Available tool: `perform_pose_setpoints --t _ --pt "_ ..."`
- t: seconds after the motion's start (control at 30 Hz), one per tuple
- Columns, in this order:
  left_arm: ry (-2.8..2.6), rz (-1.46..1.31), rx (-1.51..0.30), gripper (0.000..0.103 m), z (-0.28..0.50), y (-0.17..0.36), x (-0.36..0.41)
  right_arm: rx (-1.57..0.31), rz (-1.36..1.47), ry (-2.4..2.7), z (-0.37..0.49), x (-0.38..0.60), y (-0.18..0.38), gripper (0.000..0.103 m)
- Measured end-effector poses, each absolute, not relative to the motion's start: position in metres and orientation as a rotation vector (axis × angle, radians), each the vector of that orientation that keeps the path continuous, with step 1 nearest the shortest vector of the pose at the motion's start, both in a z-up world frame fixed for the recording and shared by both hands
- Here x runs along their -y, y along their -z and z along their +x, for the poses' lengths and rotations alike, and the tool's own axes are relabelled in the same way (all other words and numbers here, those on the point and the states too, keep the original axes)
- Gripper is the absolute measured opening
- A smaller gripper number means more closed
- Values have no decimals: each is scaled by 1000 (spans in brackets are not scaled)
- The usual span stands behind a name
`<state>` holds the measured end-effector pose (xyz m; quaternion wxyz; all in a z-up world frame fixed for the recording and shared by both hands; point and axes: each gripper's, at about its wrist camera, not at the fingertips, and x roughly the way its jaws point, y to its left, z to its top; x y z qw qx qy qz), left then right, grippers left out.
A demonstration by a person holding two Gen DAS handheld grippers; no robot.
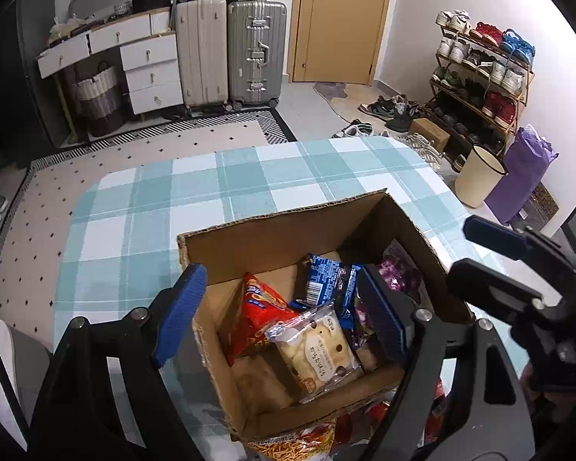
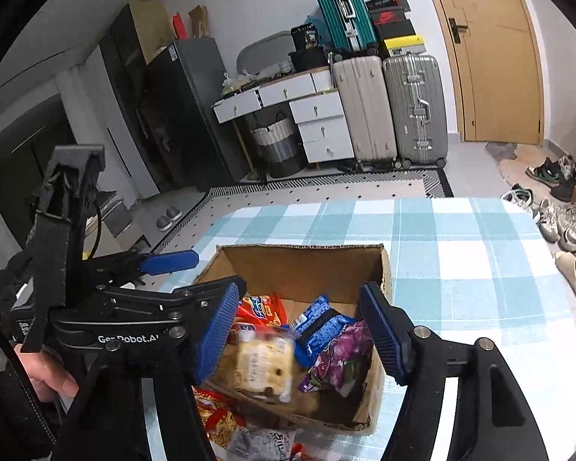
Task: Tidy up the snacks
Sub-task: 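Open both grippers to drop the packs into the box, then withdraw, then move the right tool down toward the red chocolate bag beside the box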
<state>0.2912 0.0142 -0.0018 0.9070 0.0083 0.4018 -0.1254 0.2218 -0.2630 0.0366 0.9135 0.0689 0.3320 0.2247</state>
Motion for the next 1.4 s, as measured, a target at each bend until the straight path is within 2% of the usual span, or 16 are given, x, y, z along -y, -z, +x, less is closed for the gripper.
perform_pose_setpoints --t 0.7,0.8,0.93,1.4 --pt "230 5 -776 87 230 -25 -17 -614 117 -463 170 265 -69 80" --pt "230 2 -770 90 221 -27 -16 -604 116 -461 160 267 -72 83" --pt "219 -12 -759 102 206 -30 -16 -597 106 -458 145 268 -74 83" --pt "183 -62 -753 102 147 -20 -26 -565 122 -447 90 276 -73 89"
